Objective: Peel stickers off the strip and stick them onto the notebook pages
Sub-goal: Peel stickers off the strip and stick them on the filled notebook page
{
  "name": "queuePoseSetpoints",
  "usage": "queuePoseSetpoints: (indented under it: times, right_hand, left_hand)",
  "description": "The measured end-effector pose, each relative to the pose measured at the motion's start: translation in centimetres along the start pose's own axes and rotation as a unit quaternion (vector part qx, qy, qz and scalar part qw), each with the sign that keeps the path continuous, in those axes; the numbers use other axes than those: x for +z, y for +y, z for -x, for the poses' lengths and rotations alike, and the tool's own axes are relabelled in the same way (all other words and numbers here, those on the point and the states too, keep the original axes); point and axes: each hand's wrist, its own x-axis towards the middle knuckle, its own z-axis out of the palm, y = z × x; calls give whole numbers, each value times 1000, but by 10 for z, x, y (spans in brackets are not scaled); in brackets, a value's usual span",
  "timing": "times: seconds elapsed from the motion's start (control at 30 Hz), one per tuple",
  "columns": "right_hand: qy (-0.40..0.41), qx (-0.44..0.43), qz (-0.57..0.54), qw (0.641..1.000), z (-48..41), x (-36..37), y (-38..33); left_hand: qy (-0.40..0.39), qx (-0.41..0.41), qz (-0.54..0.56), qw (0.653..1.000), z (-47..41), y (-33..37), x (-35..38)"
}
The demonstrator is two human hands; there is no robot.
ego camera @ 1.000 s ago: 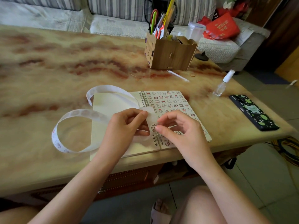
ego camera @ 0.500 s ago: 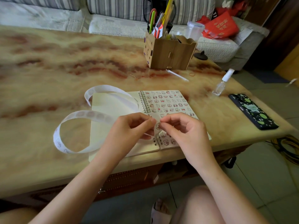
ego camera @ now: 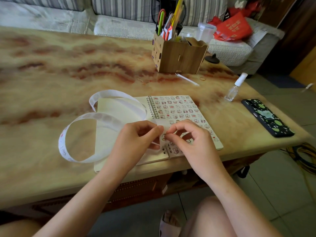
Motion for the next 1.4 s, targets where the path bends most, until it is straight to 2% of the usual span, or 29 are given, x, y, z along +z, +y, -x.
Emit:
queuePoseSetpoints:
  times: [0.17, 0.3, 0.37, 0.63, 0.97, 1.4]
  right_hand:
    - [-14, -11, -5, 1000, 2, -2, 0]
    - [-9, 85, -111, 990, 1, -15, 0]
    - [-6, 133, -131, 982, -1, -26, 6]
    - [-64, 247, -56, 965, -8, -57, 20]
    - [-98, 242, 10, 965, -10, -54, 22]
    - [-94, 228, 17, 969, -10, -53, 26]
  left_hand:
    - [7, -3, -3, 1000, 0, -1, -1]
    - [14, -4, 0, 1000, -1, -1, -3]
    - [16, -2, 0, 1000, -2, -1, -5]
    - [15, -12, -6, 1000, -4, -4, -5]
    - [15, -15, -18, 1000, -6, -7, -4]
    - [16, -11, -23, 1000, -6, -8, -4]
